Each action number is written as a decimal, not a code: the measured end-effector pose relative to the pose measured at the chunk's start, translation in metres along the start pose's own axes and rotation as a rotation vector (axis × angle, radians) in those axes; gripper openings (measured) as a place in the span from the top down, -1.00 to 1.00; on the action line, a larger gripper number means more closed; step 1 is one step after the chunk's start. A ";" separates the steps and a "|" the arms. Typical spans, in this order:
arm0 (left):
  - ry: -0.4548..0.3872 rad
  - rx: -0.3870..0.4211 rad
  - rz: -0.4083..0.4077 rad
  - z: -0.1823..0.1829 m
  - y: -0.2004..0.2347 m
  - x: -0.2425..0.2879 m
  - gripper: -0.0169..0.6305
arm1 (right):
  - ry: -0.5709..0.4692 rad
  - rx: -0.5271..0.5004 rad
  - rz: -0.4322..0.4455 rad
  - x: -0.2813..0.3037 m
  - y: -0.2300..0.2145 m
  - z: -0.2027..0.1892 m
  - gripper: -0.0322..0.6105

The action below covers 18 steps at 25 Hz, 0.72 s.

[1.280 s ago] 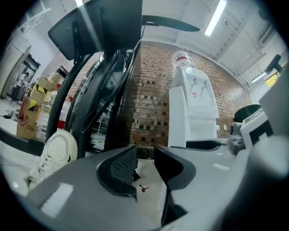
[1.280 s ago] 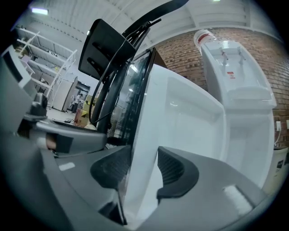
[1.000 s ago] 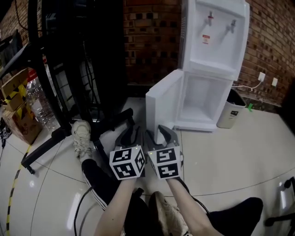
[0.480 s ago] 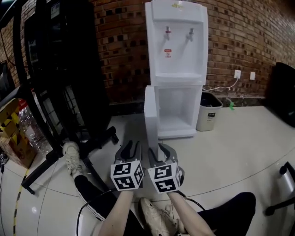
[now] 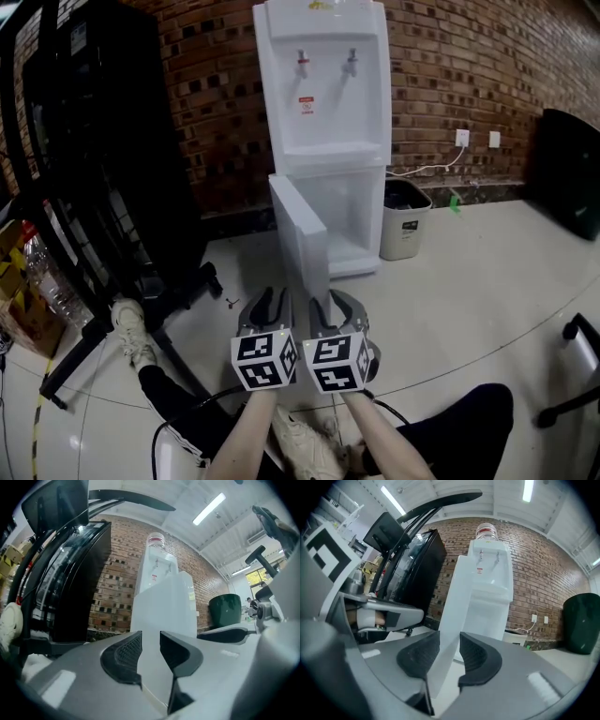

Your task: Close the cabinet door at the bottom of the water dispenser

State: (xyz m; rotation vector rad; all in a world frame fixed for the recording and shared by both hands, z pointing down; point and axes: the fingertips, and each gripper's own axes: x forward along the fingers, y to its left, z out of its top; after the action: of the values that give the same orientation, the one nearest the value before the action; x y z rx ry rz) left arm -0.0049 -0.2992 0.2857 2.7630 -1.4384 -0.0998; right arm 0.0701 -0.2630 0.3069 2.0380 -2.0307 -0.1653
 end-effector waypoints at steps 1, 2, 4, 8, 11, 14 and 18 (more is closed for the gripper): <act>0.001 -0.003 -0.009 -0.001 -0.005 0.002 0.57 | 0.003 -0.005 -0.023 0.000 -0.005 -0.002 0.60; 0.004 -0.004 -0.015 -0.002 -0.009 0.003 0.57 | 0.007 -0.008 -0.046 0.000 -0.009 -0.003 0.90; 0.007 -0.010 -0.024 -0.003 -0.016 0.006 0.57 | 0.012 -0.004 -0.068 0.001 -0.018 -0.007 0.90; 0.006 -0.016 -0.030 -0.003 -0.020 0.011 0.57 | 0.014 0.002 -0.074 0.002 -0.032 -0.010 0.90; 0.019 -0.032 -0.021 -0.009 -0.019 0.014 0.57 | 0.017 0.008 -0.086 0.003 -0.040 -0.012 0.90; 0.036 -0.033 -0.020 -0.017 -0.022 0.018 0.57 | 0.017 0.008 -0.100 0.004 -0.049 -0.014 0.90; 0.046 -0.043 -0.026 -0.024 -0.030 0.027 0.57 | 0.014 0.011 -0.123 0.007 -0.065 -0.016 0.90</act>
State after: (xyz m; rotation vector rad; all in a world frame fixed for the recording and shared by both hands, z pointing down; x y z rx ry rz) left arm 0.0367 -0.3048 0.3071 2.7315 -1.3734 -0.0666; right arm 0.1376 -0.2686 0.3064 2.1653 -1.9029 -0.1632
